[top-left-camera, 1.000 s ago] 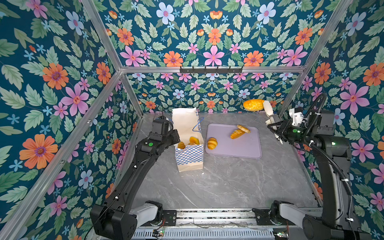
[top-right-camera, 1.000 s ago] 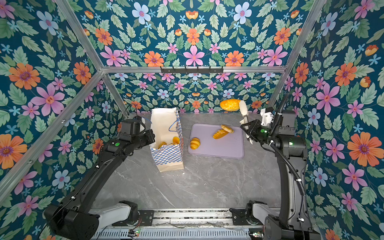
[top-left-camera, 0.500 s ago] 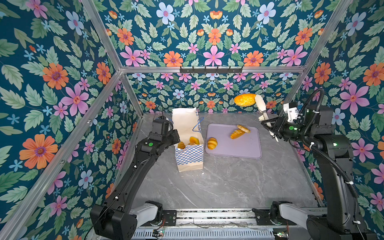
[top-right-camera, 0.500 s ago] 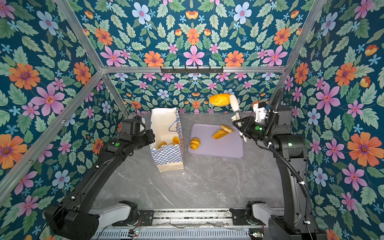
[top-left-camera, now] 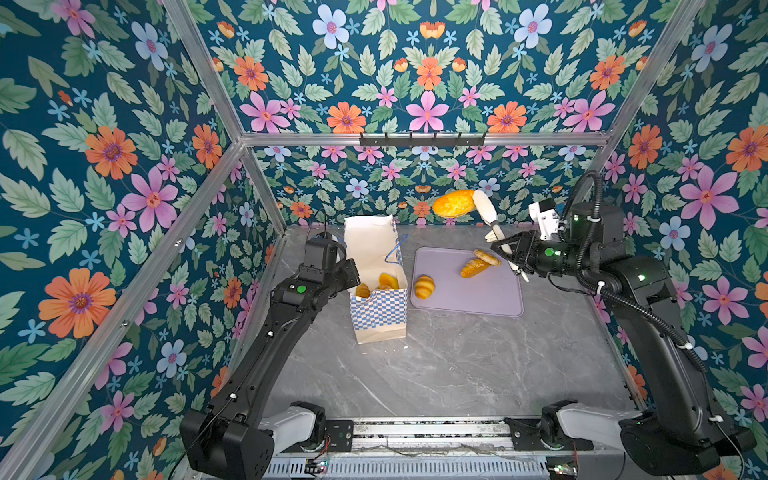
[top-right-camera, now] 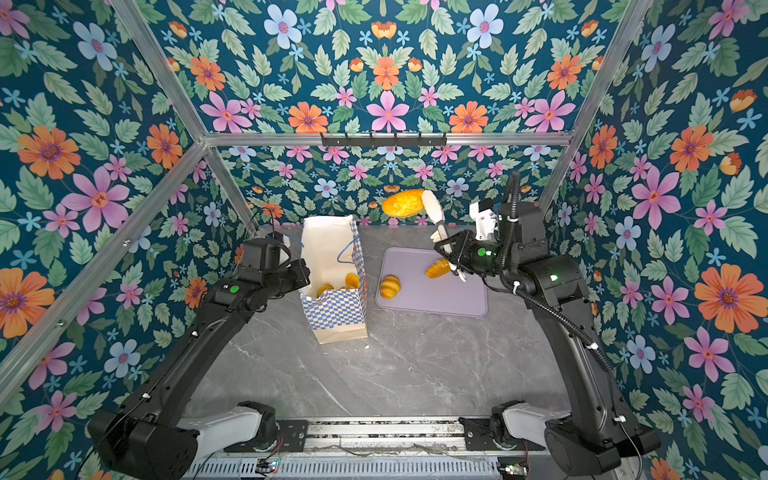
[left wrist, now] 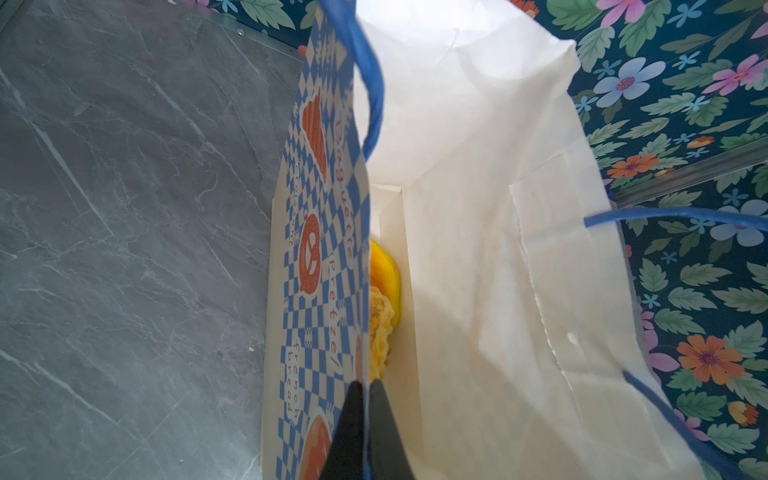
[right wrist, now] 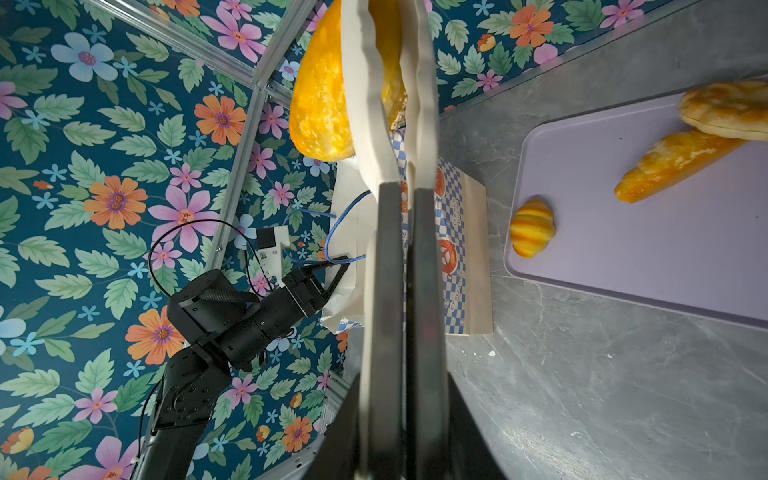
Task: Place the fake bread into the paper bag
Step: 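Lift the oval yellow bun with the tongs and carry it toward the bag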
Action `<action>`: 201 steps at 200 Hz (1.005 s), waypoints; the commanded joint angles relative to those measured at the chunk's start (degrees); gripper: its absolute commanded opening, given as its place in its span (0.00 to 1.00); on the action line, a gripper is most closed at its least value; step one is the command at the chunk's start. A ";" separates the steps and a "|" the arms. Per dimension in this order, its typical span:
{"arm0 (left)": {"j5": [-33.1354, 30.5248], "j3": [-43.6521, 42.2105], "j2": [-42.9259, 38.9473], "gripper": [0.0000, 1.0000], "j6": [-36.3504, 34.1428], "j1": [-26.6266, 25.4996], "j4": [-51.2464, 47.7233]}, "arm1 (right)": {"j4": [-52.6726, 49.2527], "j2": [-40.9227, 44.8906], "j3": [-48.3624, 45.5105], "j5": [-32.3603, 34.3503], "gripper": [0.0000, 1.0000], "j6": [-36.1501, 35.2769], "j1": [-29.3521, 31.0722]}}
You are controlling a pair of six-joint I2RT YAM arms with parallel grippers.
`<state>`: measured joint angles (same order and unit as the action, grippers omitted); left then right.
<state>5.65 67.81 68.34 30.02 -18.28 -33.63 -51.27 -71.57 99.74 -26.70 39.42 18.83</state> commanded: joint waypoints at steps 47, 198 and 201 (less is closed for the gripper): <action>-0.53 -0.38 -0.40 0.05 -0.08 -0.02 0.32 | 3.90 -5.47 4.87 5.05 0.11 -0.37 8.48; -0.74 -0.75 -1.25 0.05 -0.12 0.00 0.03 | -1.76 -22.87 22.02 8.59 0.10 -4.33 19.99; -0.73 -0.74 -1.32 0.05 -0.08 -0.05 -0.03 | -1.88 -22.91 22.38 8.66 0.10 -4.41 20.08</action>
<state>5.39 67.29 67.42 30.02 -18.28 -33.85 -52.90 -93.01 119.74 -19.07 36.75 38.11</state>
